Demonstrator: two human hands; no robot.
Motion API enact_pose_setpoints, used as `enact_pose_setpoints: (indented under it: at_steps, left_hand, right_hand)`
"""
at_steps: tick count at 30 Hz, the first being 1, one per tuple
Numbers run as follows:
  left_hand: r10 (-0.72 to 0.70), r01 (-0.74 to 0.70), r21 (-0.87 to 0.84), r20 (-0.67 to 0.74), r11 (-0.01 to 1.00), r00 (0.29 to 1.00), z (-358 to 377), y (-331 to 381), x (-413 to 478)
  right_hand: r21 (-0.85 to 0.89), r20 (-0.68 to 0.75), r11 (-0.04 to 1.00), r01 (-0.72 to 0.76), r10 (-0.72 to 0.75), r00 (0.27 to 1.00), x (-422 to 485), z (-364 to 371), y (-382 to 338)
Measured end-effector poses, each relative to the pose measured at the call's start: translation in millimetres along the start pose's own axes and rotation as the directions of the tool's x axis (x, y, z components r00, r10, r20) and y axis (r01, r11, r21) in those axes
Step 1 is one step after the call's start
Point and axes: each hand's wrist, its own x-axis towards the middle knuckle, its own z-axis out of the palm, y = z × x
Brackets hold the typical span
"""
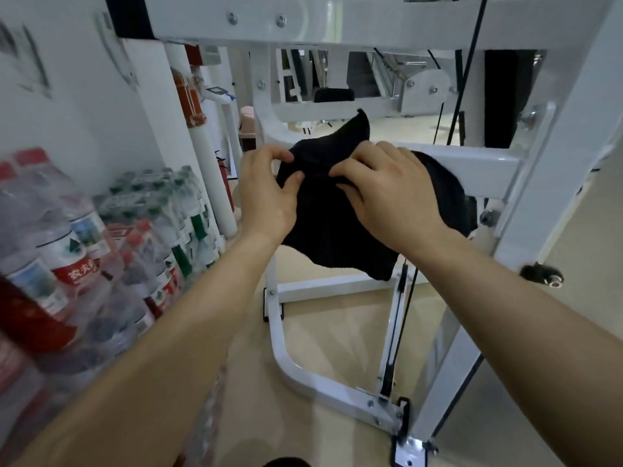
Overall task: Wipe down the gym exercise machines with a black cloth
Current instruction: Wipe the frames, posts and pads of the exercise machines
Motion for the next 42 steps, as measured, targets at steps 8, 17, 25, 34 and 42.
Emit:
enact_pose_setpoints:
  at_steps: [8, 17, 25, 34, 42]
  left_hand:
    - [-0.385, 0.322, 0.212, 0.539, 0.923, 0.749, -29, -112, -124]
    - [-0.456, 0.479, 0.153, 0.640, 0.865, 0.619, -10, -195, -222]
    - [-0.634, 0.662, 0.139, 0.487, 0.736, 0.602, 9, -300, -273]
    - [-0.683, 0.758, 0.277, 0.672, 0.591, 0.286, 46, -379, -325]
    - [-0.811, 0.834, 0.267, 0.495, 0.482, 0.311, 111, -472, -328]
  right_hand:
    - [0.130, 0.924, 0.793, -0.595, 0.121, 0.362, -109, 67, -31]
    - [0.231, 0.970, 0.504, -0.832, -0.058, 0.234, -204, 167, -118]
    - [0.289, 0.955, 0.763, -0.579, -0.185, 0.232, -266, 274, -149]
    - [-0.038, 0.999, 0.866, -0.498, 0.022, -0.038, -292, 324, -103]
    - [-0.047, 0.999, 0.946, -0.321, 0.039, -0.031, -345, 453, -91]
